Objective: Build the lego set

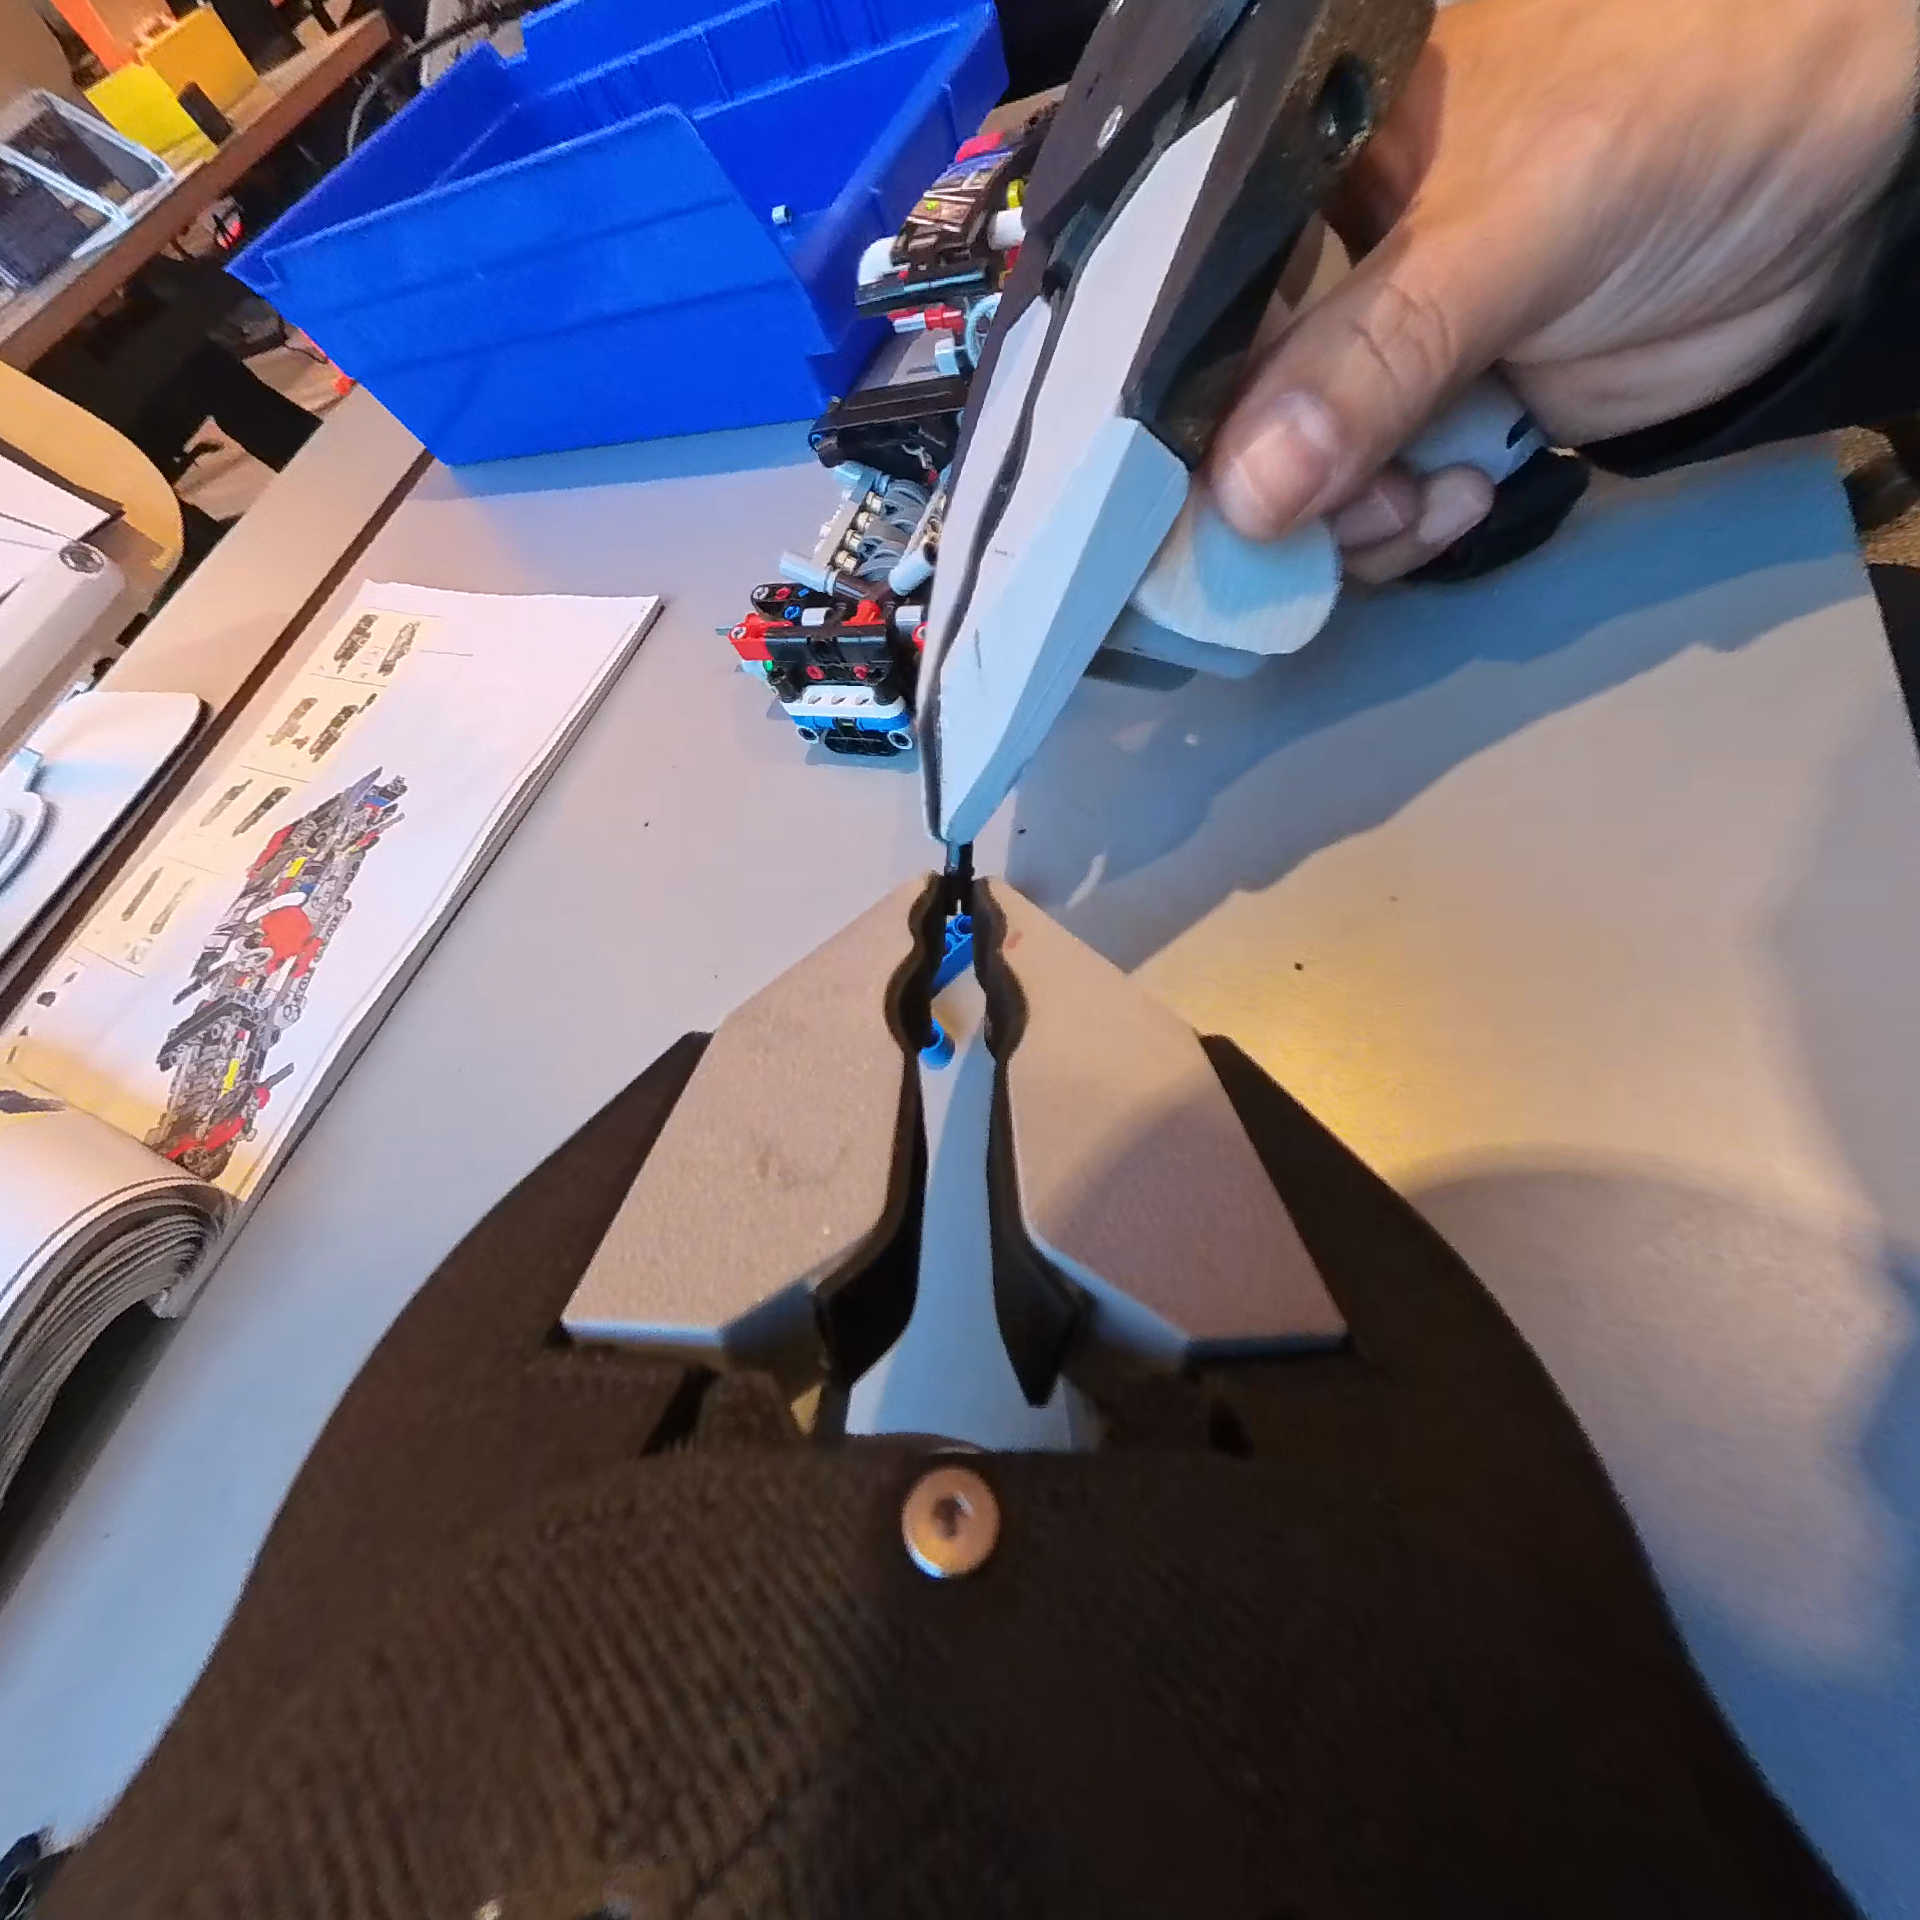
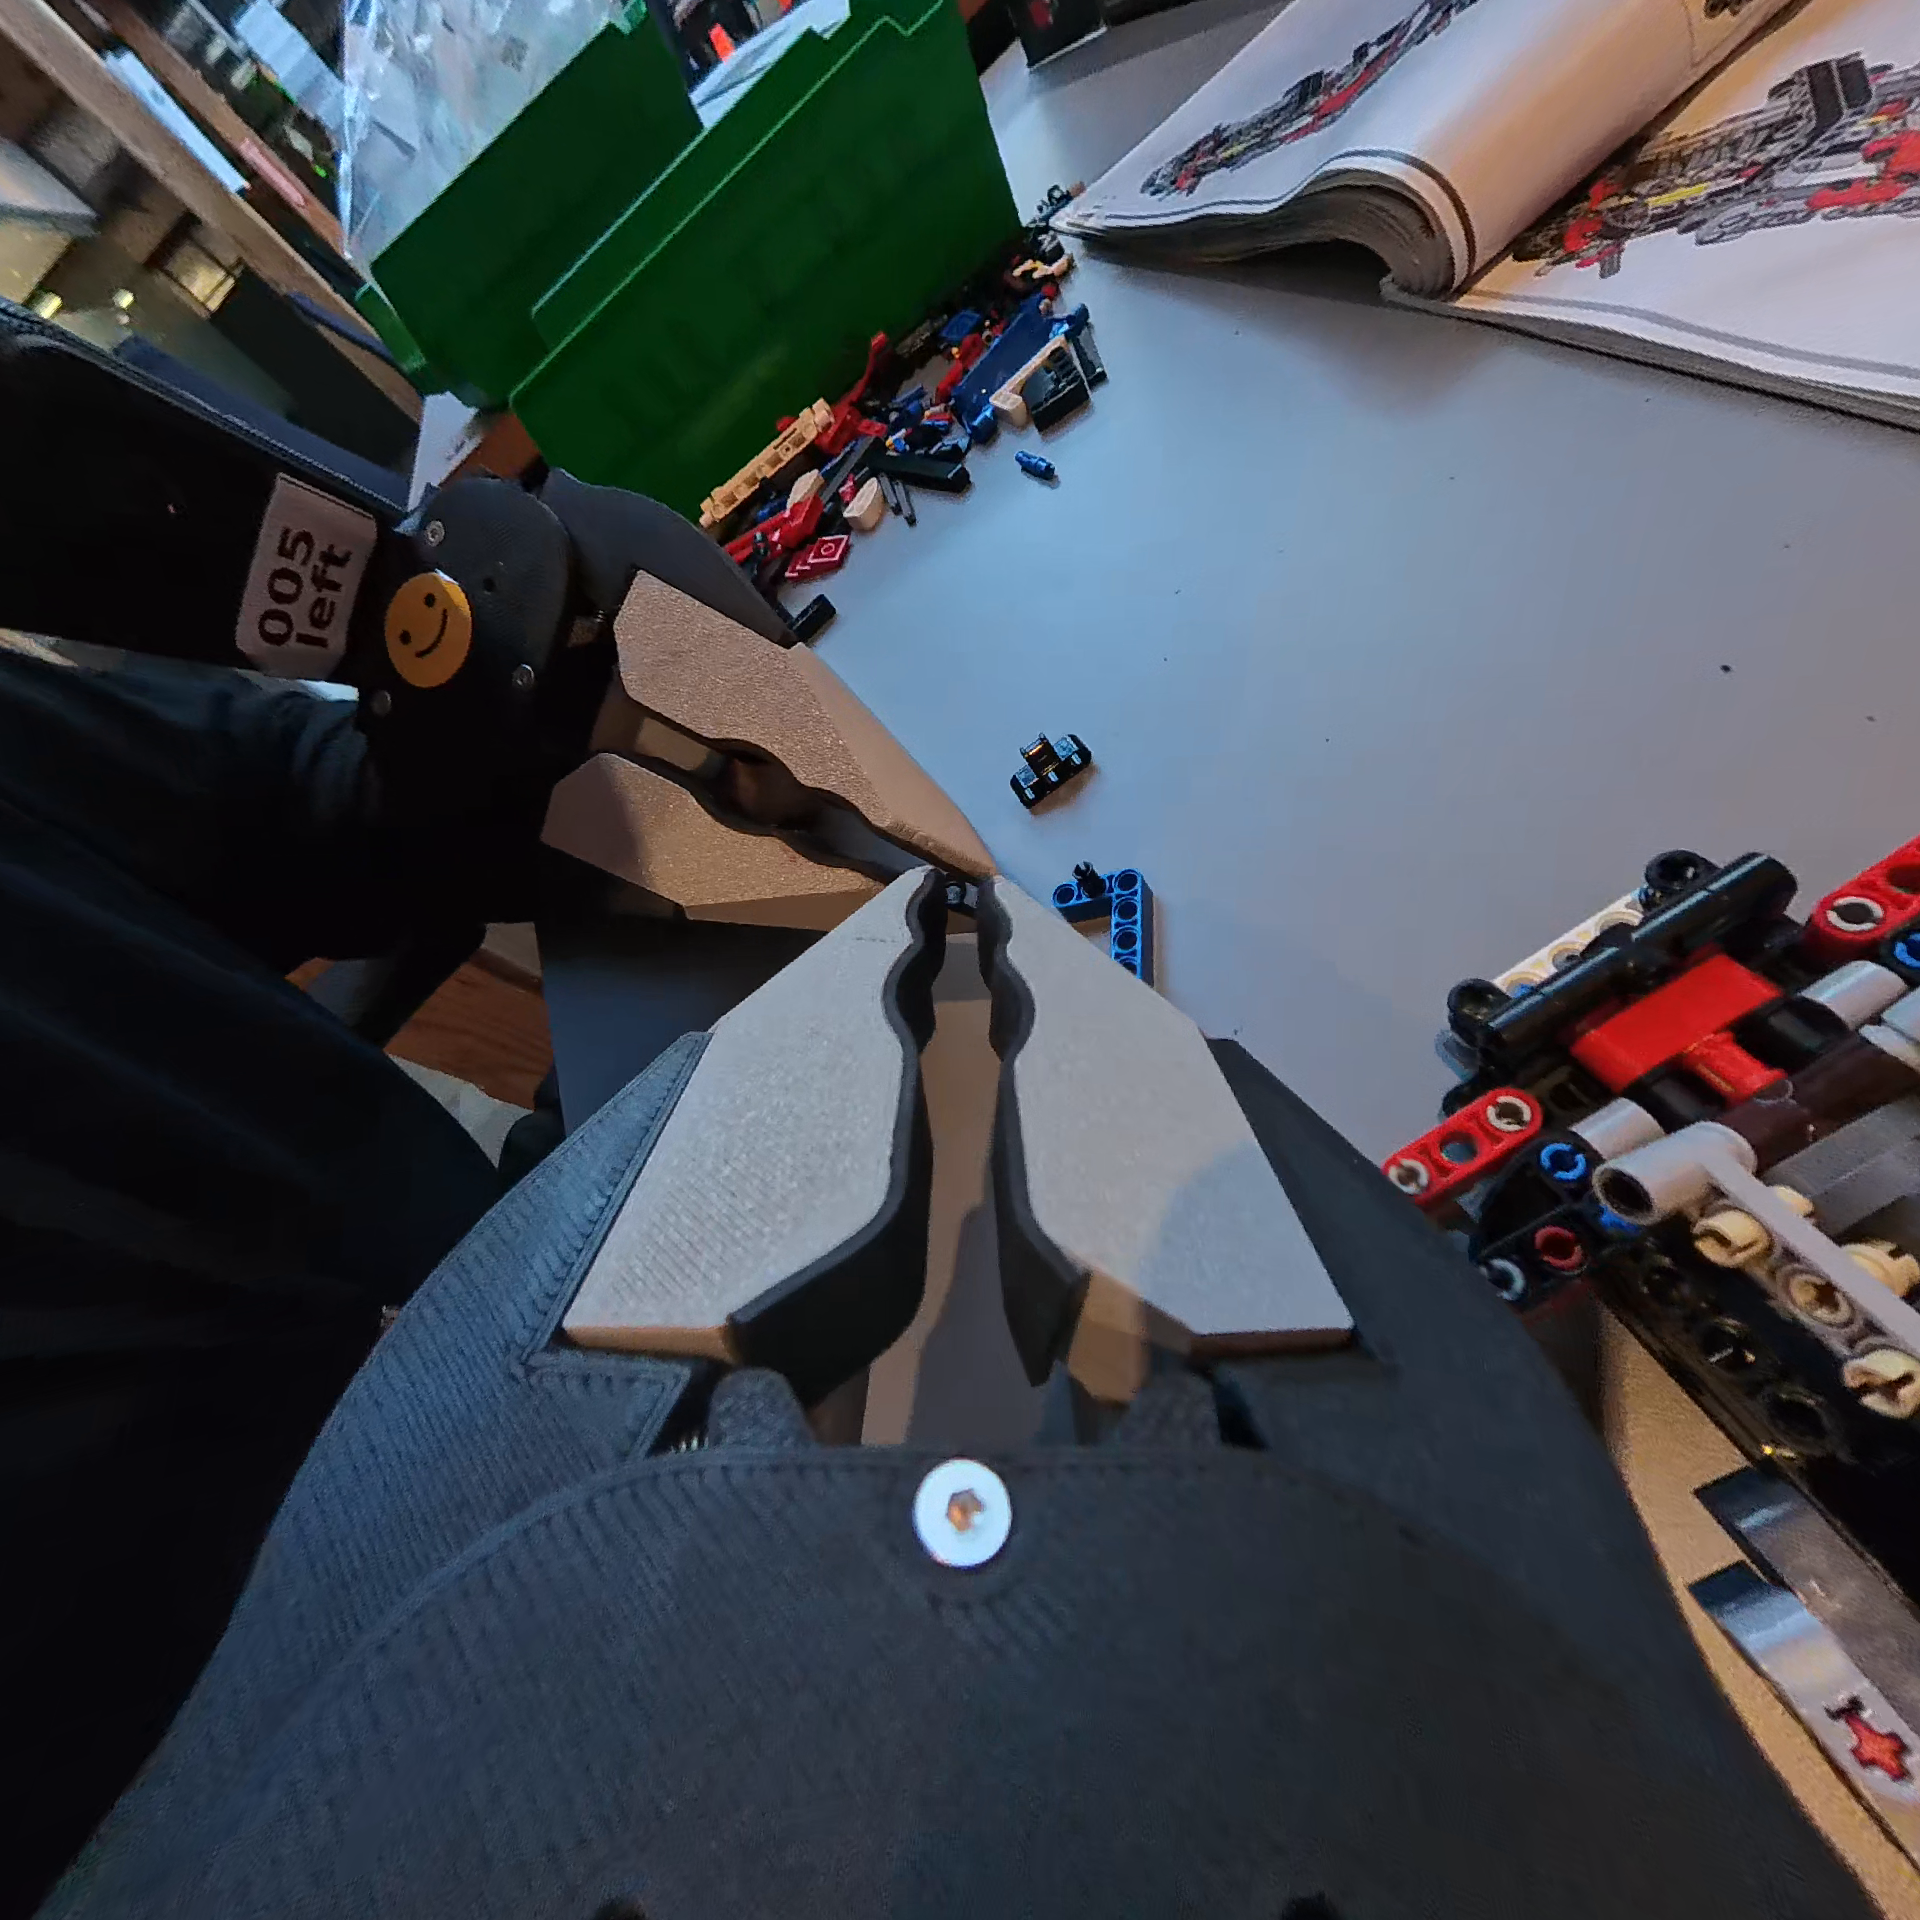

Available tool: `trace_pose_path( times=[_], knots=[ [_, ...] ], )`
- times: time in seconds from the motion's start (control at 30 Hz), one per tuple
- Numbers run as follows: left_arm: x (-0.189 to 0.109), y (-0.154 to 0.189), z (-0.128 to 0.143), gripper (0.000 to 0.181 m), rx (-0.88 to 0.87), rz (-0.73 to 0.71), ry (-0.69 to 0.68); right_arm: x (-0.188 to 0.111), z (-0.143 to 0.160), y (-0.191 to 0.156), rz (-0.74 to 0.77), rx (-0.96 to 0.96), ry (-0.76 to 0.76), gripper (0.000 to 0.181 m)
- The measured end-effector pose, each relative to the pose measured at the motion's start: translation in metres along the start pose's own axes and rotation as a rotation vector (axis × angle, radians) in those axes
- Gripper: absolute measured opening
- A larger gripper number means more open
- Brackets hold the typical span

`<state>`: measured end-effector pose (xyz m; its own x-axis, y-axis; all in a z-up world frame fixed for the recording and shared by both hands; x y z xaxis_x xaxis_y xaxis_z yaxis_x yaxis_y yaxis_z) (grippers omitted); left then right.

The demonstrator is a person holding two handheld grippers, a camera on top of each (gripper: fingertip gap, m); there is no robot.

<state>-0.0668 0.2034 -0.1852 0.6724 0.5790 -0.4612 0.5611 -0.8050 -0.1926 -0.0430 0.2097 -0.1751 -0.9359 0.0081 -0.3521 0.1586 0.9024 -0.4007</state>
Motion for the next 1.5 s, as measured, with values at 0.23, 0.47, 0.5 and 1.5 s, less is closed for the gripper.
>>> trace_pose_path(
  times=[0.23, 0.47, 0.5, 1.5],
  knots=[
    [0.000, 0.001, 0.000, 0.001, 0.001, 0.003, 0.000, 0.000, 0.001, 0.002, -0.003, 0.022, -0.006, 0.007],
    [0.000, 0.001, 0.000, 0.001, 0.010, 0.001, -0.002, 0.003, 0.002, -0.004, -0.025, 0.006, -0.023, 0.007],
    [0.000, 0.002, 0.000, 0.001, 0.012, 0.001, 0.000, 0.003, 0.003, -0.003, -0.018, 0.000, -0.027, 0.004],
    [0.020, -0.022, 0.036, 0.005, -0.227, 0.116, -0.275, 0.015, 0.015, 0.028, 0.142, -0.492, -0.597, 0.001]
  ],
)
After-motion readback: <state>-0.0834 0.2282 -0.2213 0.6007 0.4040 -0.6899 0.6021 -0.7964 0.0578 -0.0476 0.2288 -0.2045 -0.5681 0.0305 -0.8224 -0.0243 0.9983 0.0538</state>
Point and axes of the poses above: each gripper's, where its closed fingertips meet, x out along the fingers, z out of its underside, y = z × x across the jaws, the point moved 2 cm from there along -x, back along the fingers, and after that the axes turned 8 degrees about -x, right-handed, at the moved point
